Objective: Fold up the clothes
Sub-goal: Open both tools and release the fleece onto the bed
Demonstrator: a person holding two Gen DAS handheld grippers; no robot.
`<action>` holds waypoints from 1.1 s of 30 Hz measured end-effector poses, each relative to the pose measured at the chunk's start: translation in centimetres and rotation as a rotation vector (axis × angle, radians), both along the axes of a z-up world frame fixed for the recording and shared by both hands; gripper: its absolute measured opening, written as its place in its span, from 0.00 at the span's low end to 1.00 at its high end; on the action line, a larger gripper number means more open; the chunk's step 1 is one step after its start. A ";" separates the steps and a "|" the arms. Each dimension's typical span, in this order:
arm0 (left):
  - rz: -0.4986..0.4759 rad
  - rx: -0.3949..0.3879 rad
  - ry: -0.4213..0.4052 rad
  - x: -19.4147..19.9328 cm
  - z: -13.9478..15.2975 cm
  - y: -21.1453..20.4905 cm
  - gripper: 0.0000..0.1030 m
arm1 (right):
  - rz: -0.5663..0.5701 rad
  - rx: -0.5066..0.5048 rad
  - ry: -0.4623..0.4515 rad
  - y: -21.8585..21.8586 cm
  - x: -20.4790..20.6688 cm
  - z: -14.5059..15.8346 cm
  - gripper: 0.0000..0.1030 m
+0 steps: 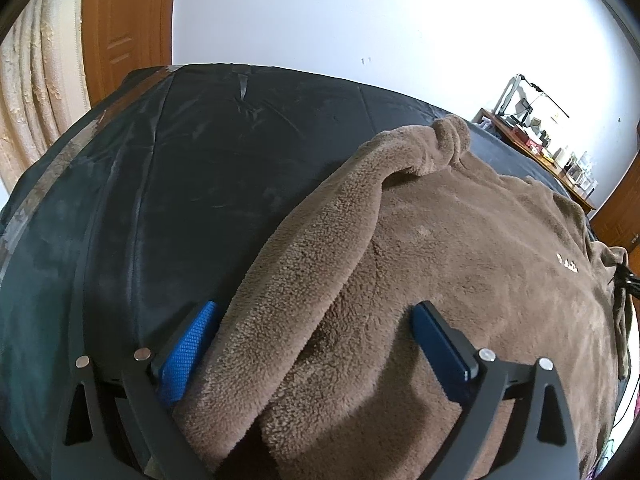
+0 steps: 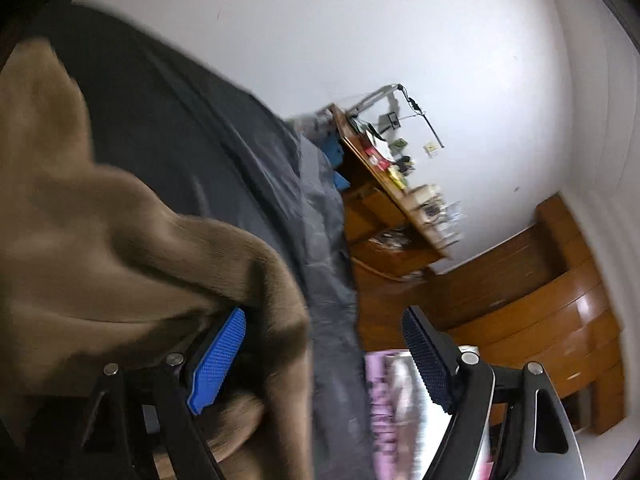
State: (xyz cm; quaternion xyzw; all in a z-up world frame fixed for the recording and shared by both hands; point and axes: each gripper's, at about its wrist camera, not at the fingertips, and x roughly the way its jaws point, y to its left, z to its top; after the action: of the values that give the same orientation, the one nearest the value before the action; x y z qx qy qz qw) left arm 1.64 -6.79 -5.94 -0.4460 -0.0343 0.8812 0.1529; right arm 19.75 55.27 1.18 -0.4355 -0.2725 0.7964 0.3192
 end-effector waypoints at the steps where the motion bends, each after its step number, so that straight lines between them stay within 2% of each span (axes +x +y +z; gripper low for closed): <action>1: -0.001 -0.007 -0.001 0.0 0.0 0.1 0.96 | 0.017 -0.044 0.034 -1.1 0.7 0.6 0.79; 4: 0.002 -0.048 -0.007 -0.3 0.0 0.4 0.96 | 0.093 -0.197 0.119 -4.4 1.8 2.2 0.80; 6: 0.044 -0.096 -0.024 -0.3 0.1 0.0 0.96 | 0.165 -0.366 0.161 -6.7 1.7 2.5 0.81; 9: 0.053 -0.096 -0.033 0.6 0.6 -1.0 0.96 | 0.251 -0.548 0.166 -9.5 0.6 1.6 0.81; 11: 0.059 -0.119 -0.006 2.2 1.5 -2.1 0.96 | 0.302 -0.622 0.163 -11.6 -0.3 0.8 0.81; 15: 0.096 -0.169 0.030 4.8 2.9 -4.9 0.96 | 0.374 -0.706 0.127 -14.4 -2.8 -1.8 0.81; 17: 0.117 -0.189 0.038 6.1 3.4 -6.5 0.97 | 0.374 -0.745 0.120 -14.1 -4.6 -3.1 0.81; 22: 0.118 -0.231 0.002 8.2 2.2 -8.5 0.97 | 0.322 -0.820 0.130 -13.1 -6.1 -5.8 0.81; 24: 0.116 -0.246 0.015 8.8 1.9 -8.9 0.97 | 0.323 -0.852 0.150 -12.8 -5.9 -5.4 0.81; 27: 0.062 -0.217 0.059 9.2 1.9 -8.9 0.97 | 0.325 -0.870 0.177 -12.6 -5.5 -5.1 0.81; 30: 0.013 -0.192 0.023 9.1 0.9 -7.1 0.96 | 0.322 -0.881 0.164 -12.5 -5.7 -5.0 0.81; 31: -0.003 -0.178 0.004 9.0 0.6 -6.7 0.89 | 0.325 -0.885 0.166 -12.4 -5.6 -4.9 0.81; 33: -0.026 -0.167 0.018 8.9 0.9 -6.5 0.72 | 0.329 -0.894 0.171 -12.3 -5.5 -4.8 0.81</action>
State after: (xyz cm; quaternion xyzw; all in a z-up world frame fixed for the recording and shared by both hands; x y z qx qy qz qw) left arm 10.49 -13.25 -5.06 -0.4497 0.0464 0.8829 0.1268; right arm 14.30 42.99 -3.62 -0.4140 0.0583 0.9084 -0.0083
